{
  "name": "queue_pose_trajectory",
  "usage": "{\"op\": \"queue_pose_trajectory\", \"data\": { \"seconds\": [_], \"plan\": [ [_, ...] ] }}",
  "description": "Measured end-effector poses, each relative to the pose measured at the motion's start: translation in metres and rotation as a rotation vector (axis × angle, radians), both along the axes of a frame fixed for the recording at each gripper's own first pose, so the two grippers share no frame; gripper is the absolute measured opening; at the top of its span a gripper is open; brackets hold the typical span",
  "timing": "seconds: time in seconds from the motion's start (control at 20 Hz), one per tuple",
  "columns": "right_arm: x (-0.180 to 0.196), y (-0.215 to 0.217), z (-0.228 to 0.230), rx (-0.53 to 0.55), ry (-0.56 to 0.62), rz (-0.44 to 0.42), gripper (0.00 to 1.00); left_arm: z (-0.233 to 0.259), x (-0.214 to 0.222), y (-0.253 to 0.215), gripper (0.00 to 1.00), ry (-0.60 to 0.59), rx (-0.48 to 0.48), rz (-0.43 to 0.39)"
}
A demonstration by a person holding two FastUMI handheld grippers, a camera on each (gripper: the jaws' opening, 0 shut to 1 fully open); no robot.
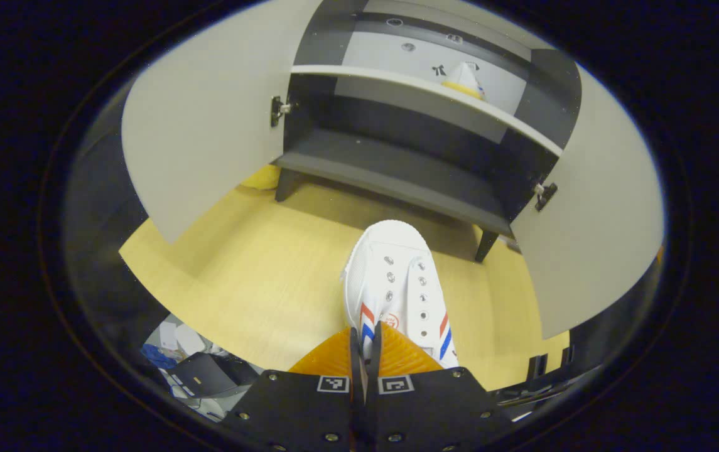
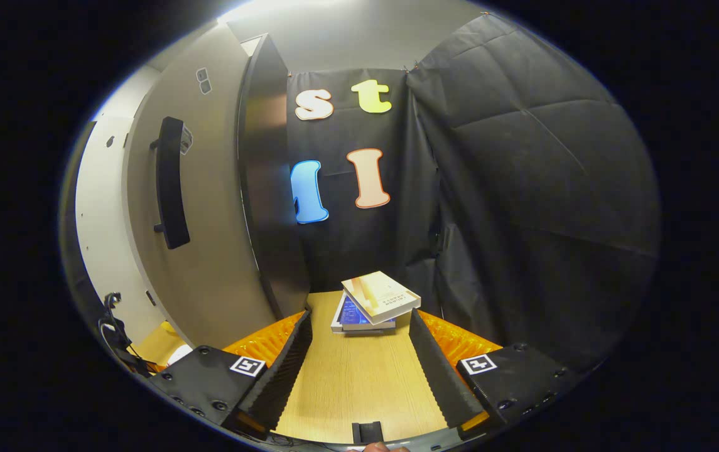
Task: Grab one shoe with the right hand and put it into the shoe cabinet, grab the other shoe with the left hand and put it into the shoe cabinet; then close the right door with the right hand and the left door with the left hand.
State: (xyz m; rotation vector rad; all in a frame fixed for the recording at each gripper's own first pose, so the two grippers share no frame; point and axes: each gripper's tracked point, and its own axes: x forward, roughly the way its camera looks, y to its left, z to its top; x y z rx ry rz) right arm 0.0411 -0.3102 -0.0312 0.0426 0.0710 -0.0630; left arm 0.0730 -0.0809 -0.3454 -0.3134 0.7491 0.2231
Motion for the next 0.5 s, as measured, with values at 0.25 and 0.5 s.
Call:
{"op": "queue_pose_trajectory", "data": {
  "seconds": [0.25,0.5],
  "plan": [
    [0.008,0.009,0.011,0.046,-0.034,0.011,0.97,0.067,0.001,0.034,0.02,-0.148,0.056,0.029],
    [0.018,0.018,0.014,0.018,-0.038,-0.011,0.97,0.061,-0.001,0.029,0.02,-0.335,0.076,0.032]
  ]
}}
